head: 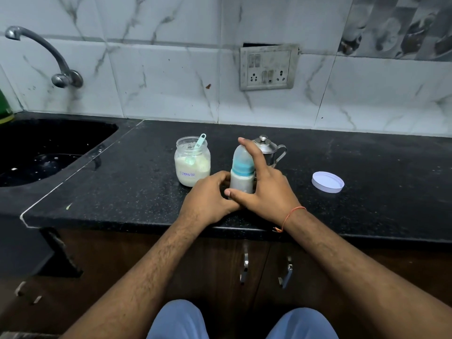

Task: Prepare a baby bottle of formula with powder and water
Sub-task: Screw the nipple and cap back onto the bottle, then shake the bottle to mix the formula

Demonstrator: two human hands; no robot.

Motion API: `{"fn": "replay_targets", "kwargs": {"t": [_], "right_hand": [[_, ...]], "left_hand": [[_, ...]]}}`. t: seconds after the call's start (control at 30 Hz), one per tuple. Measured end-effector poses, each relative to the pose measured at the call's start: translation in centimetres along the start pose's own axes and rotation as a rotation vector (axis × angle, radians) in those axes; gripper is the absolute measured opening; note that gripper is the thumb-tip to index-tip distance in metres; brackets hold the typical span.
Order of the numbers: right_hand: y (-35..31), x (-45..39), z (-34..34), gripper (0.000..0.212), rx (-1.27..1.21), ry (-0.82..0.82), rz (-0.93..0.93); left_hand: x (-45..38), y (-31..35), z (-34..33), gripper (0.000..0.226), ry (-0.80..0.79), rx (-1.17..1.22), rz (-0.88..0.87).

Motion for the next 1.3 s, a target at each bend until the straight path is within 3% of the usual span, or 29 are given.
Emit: {"fn": "replay_targets", "kwargs": {"t": [0.07,0.13,0.17,0.23,0.27,0.3,0.37,0.4,0.47,0.5,0.57,0.6,0.7,0.8,0.9,1.0,1.1,1.2,1.3], "right_hand": [[-0.2,0.6,-0.4,0.11,-0.011,-0.007,-0.025],[-0.2,0.2,0.4,0.105,-0.095,-0.003,-0.069],[0.1,-0.4,1.6,0.103,-0.218,0.084,-0.103],[1.8,-1.0,4.9,0.101,-0.593,0.46,-0.166],[2.9,-0.9,6.0,0.101,-0.722,0.606,-0.193],[2.8,-1.0,6.4,0.101,-0.77,0.605,-0.205],[1.7,-1.2,5.0,0.099,-0.708,0.298,-0.19],[1.8,-1.0,4.7,0.098,-0.707,0.257,-0.191],[3.0,-0.9,6.2,0.096,-0.86,0.498,-0.269],[3.3,-0.9,6.7,0.096,-0.901,0.531,-0.296],[1.8,-1.5,5.9,0.096,-0.83,0.3,-0.241],[1.7,-1.3,5.4,0.094,-0.814,0.264,-0.226],[2.9,-0.5,6.0,0.092,-0.98,0.499,-0.319],[1.5,-0.9,4.5,0.093,-0.848,0.211,-0.254],[3.0,-0.3,5.6,0.09,-0.993,0.488,-0.341],[1.7,-0.9,4.4,0.089,-0.866,0.21,-0.285],[3.2,-0.2,5.1,0.09,-0.99,0.47,-0.367],[2.3,-0.8,4.7,0.088,-0.878,0.235,-0.307],[4.6,-0.1,6.4,0.086,-1.011,0.539,-0.36]], "left_hand": [[0.4,0.4,0.0,0.061,0.003,-0.007,-0.021],[0.8,0.7,0.3,0.094,0.01,0.047,-0.022],[0.9,0.6,0.4,0.111,0.005,0.08,-0.017],[0.9,0.7,0.5,0.13,-0.012,0.106,-0.012],[1.0,0.7,0.5,0.131,-0.016,0.106,-0.017],[1.1,0.7,0.5,0.13,-0.01,0.105,-0.026],[1.5,1.1,0.5,0.127,0.001,0.089,-0.08],[1.6,1.2,0.5,0.126,0.006,0.083,-0.098],[1.4,1.2,0.7,0.126,0.016,0.09,-0.11],[1.5,1.1,0.5,0.127,0.024,0.098,-0.107],[1.8,1.2,0.5,0.125,0.05,0.098,-0.123],[1.9,1.4,0.5,0.123,0.05,0.089,-0.141],[1.7,1.4,0.5,0.123,0.057,0.077,-0.151],[2.1,1.6,0.7,0.121,0.083,0.071,-0.175],[2.0,1.6,0.8,0.119,0.094,0.067,-0.184],[2.1,1.6,0.6,0.122,0.084,0.052,-0.172],[1.6,1.4,0.4,0.124,0.049,0.034,-0.153],[1.6,1.3,-0.1,0.123,0.012,0.023,-0.134],[1.2,1.1,-0.3,0.122,-0.019,0.02,-0.123]]}}
Point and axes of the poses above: each hand's wrist, its own x-axis away from the middle knuckle, its own z-axis out of the back of the hand, y = z × x, the point moved 6 cm from there along -x, towards the middle knuckle, and after that the axes turned 3 degrees about y, right-handed, at the moved point
